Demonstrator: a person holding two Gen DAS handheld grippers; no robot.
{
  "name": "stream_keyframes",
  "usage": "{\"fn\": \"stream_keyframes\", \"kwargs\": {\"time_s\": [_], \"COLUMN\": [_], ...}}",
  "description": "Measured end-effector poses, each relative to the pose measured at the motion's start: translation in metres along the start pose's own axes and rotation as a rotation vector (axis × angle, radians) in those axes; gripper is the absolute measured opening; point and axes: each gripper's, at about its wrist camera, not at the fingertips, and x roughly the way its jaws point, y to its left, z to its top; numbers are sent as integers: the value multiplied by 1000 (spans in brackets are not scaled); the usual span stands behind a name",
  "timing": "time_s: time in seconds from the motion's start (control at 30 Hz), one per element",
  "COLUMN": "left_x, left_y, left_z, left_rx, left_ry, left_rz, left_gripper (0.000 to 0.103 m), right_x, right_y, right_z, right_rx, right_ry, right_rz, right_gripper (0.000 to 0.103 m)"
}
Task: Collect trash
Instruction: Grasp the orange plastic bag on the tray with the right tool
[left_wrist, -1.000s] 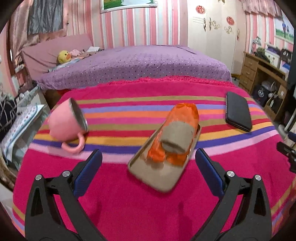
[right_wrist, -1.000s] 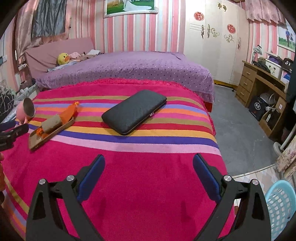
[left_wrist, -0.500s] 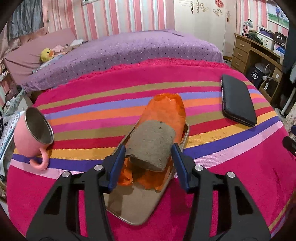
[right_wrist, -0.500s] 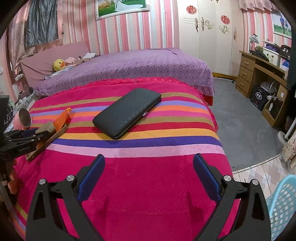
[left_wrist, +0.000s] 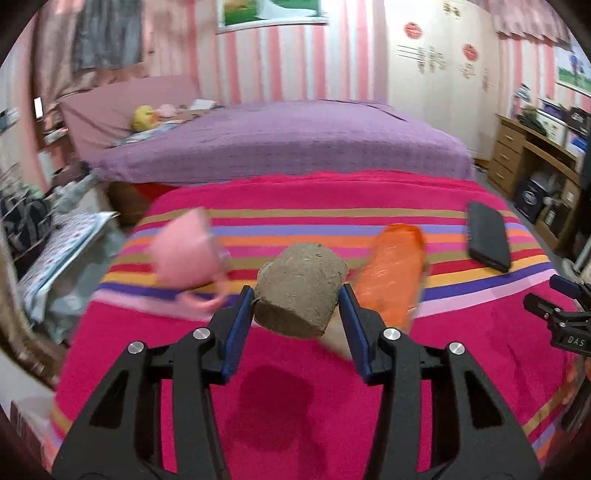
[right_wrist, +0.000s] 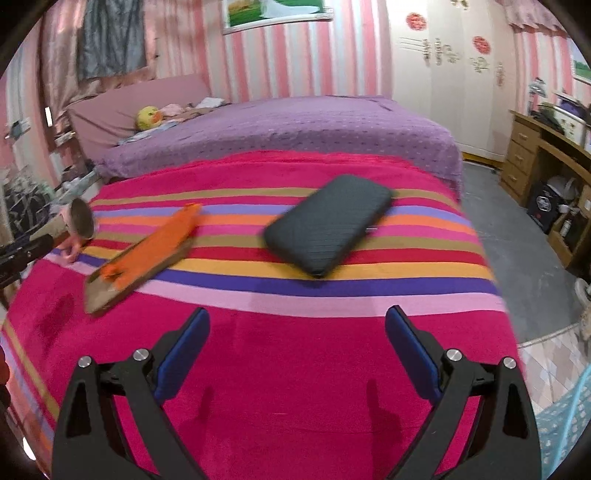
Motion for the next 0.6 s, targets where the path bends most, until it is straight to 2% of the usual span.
{"fn": "stream_keyframes", "kwargs": {"time_s": [0.13,0.37,0.43,0.6], "left_x": [-3,17,21,23], "left_y": [34,74,78,85], "left_z": [-12,-28,-30,-31], "left_rx": [-33,-95,-98,-81], "left_ry": [-2,61,71,74], "left_rz": [39,63,63,77], "left_gripper": [46,46,46,46], "right_x": [10,30,39,61], "right_y": [40,111,131,168], "right_z": [2,22,24,25], "right_rx": [-69,-182,-229,-305], "right_ry": [23,35,47,88], "right_rz": [49,137,153,193], "right_gripper": [94,92,87,64]}}
